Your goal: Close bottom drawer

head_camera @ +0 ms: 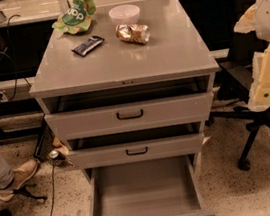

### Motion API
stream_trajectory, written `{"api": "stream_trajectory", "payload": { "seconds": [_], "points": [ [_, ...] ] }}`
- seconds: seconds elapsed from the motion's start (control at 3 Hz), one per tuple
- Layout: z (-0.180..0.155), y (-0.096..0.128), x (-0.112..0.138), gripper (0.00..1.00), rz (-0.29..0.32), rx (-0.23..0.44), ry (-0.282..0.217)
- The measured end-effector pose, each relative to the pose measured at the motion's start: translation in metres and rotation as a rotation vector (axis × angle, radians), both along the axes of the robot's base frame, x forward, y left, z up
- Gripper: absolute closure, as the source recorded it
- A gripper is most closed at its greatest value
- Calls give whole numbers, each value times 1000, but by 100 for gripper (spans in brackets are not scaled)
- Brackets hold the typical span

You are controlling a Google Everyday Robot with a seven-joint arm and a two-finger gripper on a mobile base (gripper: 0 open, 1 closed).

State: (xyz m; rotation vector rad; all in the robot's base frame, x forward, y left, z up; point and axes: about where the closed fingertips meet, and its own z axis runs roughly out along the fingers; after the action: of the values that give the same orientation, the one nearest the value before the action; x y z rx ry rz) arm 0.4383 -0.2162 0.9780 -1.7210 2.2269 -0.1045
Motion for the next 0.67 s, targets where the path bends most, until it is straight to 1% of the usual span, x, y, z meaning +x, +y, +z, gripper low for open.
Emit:
{"api": "stream_trajectory", "payload": {
  "seconds": [0.33, 0.67],
  "points": [
    [0, 0, 0, 0, 0, 0, 0],
    [-32, 0, -2, 0, -32, 10, 28]
  ]
}}
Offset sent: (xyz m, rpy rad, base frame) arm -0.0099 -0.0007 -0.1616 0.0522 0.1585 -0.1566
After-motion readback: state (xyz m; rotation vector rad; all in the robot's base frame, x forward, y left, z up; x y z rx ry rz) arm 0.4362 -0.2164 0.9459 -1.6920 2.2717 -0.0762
